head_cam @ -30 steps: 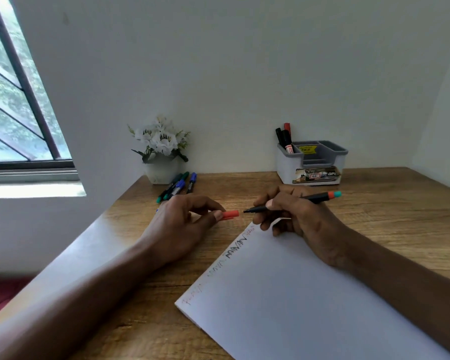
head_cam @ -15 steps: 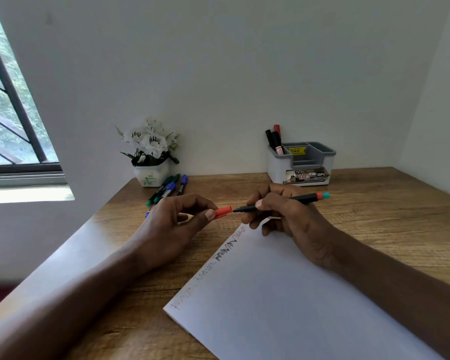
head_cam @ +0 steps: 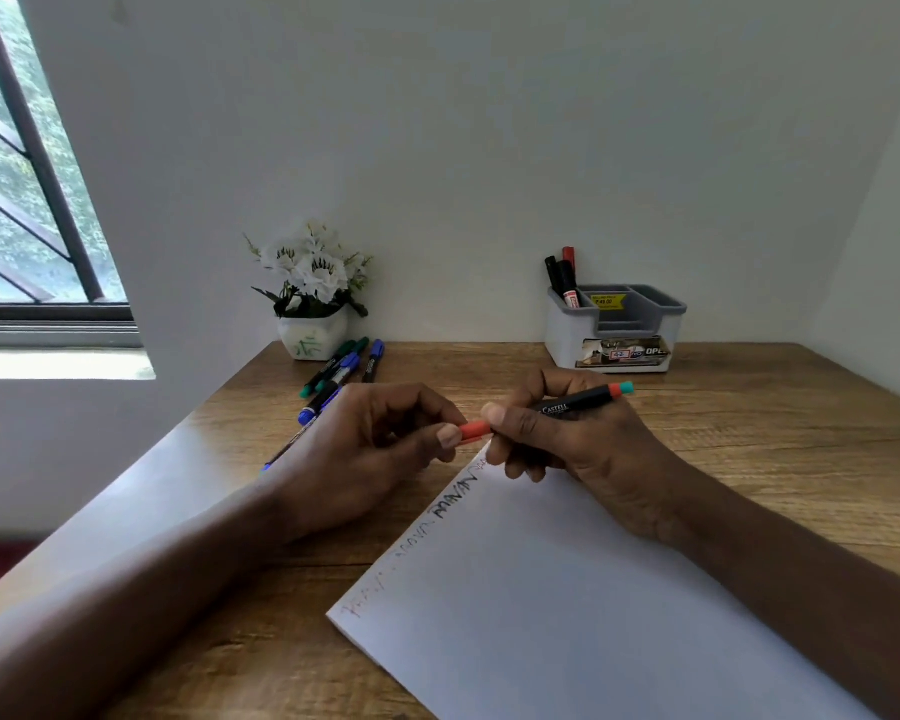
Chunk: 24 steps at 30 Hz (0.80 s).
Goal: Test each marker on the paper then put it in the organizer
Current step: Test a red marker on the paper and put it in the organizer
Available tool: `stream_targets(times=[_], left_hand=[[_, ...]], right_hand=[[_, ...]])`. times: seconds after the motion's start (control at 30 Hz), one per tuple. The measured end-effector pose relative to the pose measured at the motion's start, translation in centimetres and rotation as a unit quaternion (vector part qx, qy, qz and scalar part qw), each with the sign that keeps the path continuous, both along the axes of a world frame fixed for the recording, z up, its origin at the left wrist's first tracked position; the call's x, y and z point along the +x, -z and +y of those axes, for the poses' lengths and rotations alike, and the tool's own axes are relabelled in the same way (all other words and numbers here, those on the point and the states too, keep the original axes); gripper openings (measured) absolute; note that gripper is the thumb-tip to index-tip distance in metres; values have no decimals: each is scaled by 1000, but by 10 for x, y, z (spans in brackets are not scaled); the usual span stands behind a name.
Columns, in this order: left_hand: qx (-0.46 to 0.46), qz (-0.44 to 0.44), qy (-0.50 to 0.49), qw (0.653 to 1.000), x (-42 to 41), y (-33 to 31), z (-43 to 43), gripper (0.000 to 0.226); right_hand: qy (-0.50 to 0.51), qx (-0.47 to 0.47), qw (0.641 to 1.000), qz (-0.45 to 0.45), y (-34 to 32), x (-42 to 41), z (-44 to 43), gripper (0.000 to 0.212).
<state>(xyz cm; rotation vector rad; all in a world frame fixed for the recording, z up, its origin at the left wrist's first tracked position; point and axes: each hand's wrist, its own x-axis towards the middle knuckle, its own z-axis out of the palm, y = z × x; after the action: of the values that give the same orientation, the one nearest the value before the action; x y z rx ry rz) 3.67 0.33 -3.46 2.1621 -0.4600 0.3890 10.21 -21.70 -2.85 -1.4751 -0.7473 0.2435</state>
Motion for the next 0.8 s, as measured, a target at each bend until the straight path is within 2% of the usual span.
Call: stream_targets(times=[0.13, 0.4, 0.5, 0.57, 0.63, 0.7, 0.8], left_hand=[[-33, -1, 22, 999, -2, 3, -1, 13], [-74, -9, 38, 996, -4, 5, -2, 14], [-83, 13, 69, 994, -4, 3, -2, 10], [-85, 22, 81, 993, -4, 0, -5, 10], [-39, -9, 42, 998, -3, -2, -6, 13], [55, -51, -36, 997, -1, -1, -1, 18], [168, -59, -89, 980, 0, -2, 13, 38]], right_hand=[[9, 9, 1000, -12, -2, -5, 0, 19], [14, 25, 999, -28, -3, -13, 5, 30], [7, 15, 999, -37, -3, -14, 6, 26], [-7, 8, 1000, -26, -4, -14, 5, 30], [-10, 1, 1000, -30, -5, -13, 5, 35], [18, 10, 998, -52, -6, -9, 4, 32], [94, 23, 990, -103, -5, 1, -2, 31]])
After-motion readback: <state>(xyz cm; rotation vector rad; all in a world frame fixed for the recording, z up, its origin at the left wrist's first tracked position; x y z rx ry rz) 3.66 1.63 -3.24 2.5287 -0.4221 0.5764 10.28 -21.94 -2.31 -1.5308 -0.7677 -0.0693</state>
